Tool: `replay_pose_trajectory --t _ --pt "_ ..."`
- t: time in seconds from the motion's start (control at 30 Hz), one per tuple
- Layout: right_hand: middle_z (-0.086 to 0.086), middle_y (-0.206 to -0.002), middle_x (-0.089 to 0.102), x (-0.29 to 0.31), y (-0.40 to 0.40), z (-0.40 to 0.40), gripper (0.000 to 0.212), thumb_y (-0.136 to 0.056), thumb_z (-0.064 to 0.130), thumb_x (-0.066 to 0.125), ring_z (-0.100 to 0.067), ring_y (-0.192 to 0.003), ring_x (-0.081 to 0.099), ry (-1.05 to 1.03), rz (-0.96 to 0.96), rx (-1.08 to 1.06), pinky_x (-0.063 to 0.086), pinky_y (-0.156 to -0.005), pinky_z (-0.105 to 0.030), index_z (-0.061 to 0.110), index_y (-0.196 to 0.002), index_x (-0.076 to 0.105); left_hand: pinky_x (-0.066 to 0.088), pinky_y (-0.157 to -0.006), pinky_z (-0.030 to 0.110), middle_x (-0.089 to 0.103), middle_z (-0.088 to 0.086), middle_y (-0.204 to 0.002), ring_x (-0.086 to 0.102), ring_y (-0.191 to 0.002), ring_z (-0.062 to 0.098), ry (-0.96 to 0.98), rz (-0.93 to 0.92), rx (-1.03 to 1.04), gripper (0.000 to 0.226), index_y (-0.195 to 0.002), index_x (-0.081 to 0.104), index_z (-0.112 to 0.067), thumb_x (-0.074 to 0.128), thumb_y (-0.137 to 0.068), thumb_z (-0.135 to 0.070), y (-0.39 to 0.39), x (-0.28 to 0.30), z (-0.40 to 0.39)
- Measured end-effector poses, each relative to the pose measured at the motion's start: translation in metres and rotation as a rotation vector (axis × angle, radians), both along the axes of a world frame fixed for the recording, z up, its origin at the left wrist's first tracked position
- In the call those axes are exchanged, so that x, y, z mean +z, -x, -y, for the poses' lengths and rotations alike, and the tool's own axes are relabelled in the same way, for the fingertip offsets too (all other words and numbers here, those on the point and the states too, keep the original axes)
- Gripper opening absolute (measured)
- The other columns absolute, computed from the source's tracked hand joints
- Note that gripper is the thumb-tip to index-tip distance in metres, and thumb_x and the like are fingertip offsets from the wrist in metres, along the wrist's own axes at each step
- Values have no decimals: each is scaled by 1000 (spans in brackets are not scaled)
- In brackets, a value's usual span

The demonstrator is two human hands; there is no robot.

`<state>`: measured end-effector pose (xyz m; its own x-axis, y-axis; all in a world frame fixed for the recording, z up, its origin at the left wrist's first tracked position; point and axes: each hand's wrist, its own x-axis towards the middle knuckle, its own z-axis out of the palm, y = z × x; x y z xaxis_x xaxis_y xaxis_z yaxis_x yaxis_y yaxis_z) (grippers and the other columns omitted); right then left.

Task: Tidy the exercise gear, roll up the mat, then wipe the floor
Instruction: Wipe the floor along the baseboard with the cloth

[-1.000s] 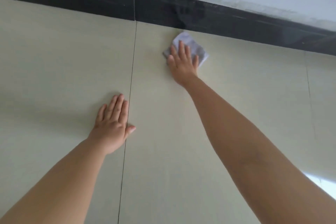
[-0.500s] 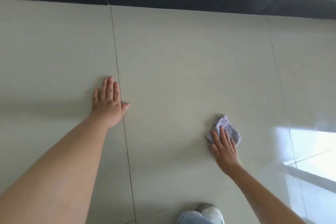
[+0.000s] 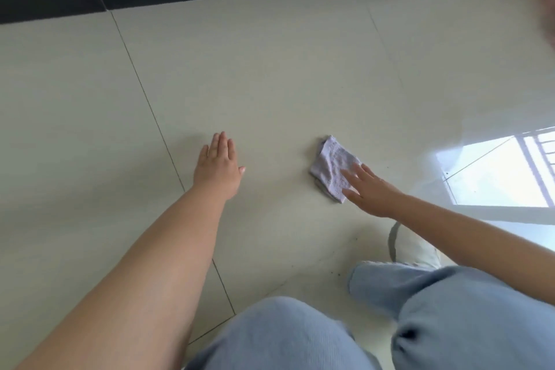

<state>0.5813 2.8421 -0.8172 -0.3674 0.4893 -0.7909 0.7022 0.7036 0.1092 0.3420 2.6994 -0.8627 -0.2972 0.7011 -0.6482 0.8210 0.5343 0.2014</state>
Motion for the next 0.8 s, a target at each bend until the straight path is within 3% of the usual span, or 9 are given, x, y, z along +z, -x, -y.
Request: replay_pose_trajectory --t 0.1,0.23,0.33,0.4,0.47,0.53,0.6,0.7,0.8 --pt "-10 -158 -14 -11 1 -14 63 -100 42 26 -24 -147 -9 -50 -71 42 3 -120 -33 18 -150 -2 2 -120 35 -12 14 -159 -10 -148 24 13 -4 -55 64 -150 -4 0 24 -103 -33 -18 -2 -21" --pt "-15 -157 -16 -45 4 -11 70 -93 60 15 -27 -145 -16 81 -215 134 -4 -119 -34 21 -150 5 5 -121 35 -10 15 -159 -8 -148 25 41 -1 -44 64 -150 -2 0 27 -102 -32 -34 -4 -49" --pt "-19 -157 -1 -69 -15 -10 95 -77 68 -12 -30 -143 -7 50 -395 181 -5 -115 -33 15 -148 22 8 -122 35 -8 17 -158 -6 -148 26 88 -29 -41 65 -149 -1 1 27 -102 -33 -42 -2 -69" --pt "-15 -154 -6 -80 -40 -20 110 -68 71 -28 -35 -145 1 19 -462 59 -12 -116 -27 12 -148 19 8 -122 35 -7 18 -158 -6 -148 27 120 -48 -27 65 -149 -1 2 27 -102 -33 -48 0 -91" --pt "-13 -154 -19 -84 -65 -45 115 -60 74 -35 -30 -146 -13 -3 -424 -245 -21 -113 -28 13 -150 4 8 -122 35 -7 19 -158 -6 -148 28 92 -69 8 65 -149 -1 2 27 -102 -33 -53 -2 -125" --pt "-17 -156 -18 -84 -86 -84 82 -86 65 -9 -28 -146 -17 -124 -396 -462 -14 -117 -34 13 -150 -1 8 -121 36 -8 18 -158 -6 -148 28 48 -105 24 65 -149 -1 2 27 -102 -33 -60 -6 -161" --pt "-16 -157 -16 -83 -89 -135 60 -101 40 20 -26 -146 -16 -209 -415 -617 -10 -118 -37 13 -150 1 5 -121 38 -12 15 -158 -10 -148 26 63 -156 12 67 -150 -4 0 26 -102 -36 -73 -12 -181" --pt "-13 -158 -14 -83 -52 -215 56 -102 35 23 -23 -147 -14 -246 -470 -790 -9 -118 -39 16 -151 4 0 -120 40 -18 11 -158 -14 -147 23 134 -155 82 72 -150 -8 -2 28 -100 -40 -98 -25 -184" --pt "-11 -158 -15 -85 15 -251 53 -102 34 18 -23 -147 -14 -115 -500 -592 -9 -118 -39 16 -151 4 -1 -120 40 -20 12 -157 -15 -147 24 151 -162 113 75 -149 -11 -2 29 -100 -42 -105 -30 -183"
